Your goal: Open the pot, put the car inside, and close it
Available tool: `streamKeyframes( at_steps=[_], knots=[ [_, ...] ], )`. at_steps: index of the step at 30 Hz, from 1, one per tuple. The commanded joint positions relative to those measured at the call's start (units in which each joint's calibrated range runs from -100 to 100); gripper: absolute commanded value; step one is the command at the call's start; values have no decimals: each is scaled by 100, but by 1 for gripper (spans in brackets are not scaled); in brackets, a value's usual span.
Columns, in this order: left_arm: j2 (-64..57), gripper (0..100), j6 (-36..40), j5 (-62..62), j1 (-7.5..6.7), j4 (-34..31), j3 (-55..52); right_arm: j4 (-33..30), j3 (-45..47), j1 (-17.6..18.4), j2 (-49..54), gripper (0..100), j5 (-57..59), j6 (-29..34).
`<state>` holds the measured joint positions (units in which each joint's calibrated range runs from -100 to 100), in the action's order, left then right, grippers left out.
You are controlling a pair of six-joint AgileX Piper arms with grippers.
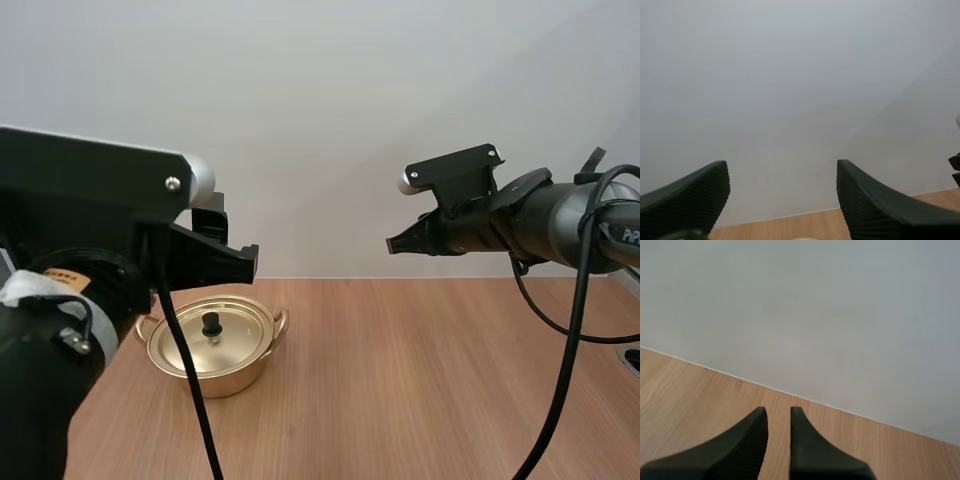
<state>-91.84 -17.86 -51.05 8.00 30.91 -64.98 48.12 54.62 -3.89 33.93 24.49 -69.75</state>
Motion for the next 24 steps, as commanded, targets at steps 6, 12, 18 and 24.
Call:
streamKeyframes(
  at_steps=[6,12,18,24],
  knots=[
    [-481,100,436,-10,-2,-799,-399,-3,8,-3,38,29,47,2],
    [-816,100,1742,-369,-41,-2322,-936,-3,8,-3,38,29,104,2],
    [-816,100,1973,-397,-47,-3430,-950,-3,8,-3,162,29,340,2],
    [-816,100,2173,656,-389,-3446,-1294,-3,8,-3,602,29,340,11]
  ],
)
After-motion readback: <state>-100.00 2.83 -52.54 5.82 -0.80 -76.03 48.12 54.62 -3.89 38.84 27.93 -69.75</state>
